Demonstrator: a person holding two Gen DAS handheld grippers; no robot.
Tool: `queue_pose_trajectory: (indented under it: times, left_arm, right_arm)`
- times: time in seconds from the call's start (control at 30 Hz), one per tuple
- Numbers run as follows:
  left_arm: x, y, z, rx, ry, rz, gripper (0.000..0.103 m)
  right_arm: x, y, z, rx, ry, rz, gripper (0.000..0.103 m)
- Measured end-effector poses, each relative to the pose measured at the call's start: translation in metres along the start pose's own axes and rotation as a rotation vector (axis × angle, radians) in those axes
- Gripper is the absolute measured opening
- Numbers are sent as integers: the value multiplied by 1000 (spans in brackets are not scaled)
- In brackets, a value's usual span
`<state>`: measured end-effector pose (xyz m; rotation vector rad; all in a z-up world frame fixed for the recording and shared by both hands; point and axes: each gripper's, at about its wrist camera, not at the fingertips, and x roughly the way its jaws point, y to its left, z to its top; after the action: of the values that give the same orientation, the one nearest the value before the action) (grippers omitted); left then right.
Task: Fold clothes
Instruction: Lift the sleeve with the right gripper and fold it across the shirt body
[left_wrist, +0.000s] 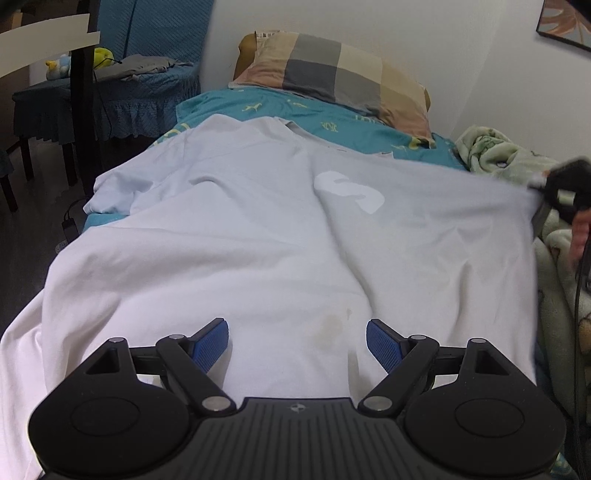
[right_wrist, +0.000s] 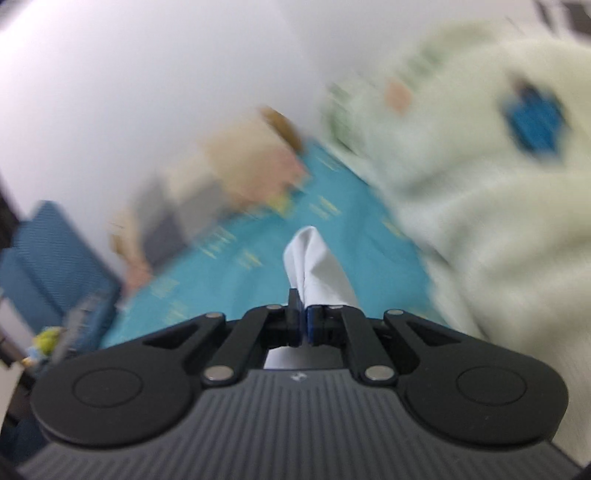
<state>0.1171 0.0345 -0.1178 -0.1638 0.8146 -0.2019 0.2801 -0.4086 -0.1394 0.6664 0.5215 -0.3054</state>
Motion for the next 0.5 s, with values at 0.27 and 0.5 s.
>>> queue_pose_trajectory:
  times: [0.27,0.5]
  left_arm:
    - [-2,12,4,-37,-8,4,84]
    - [-15,33,20,-110,-98,9,84]
  right_arm:
    - [13,-23,-22,72,115,-117,6]
    - [-45,131,-87,-598,-39,367,6]
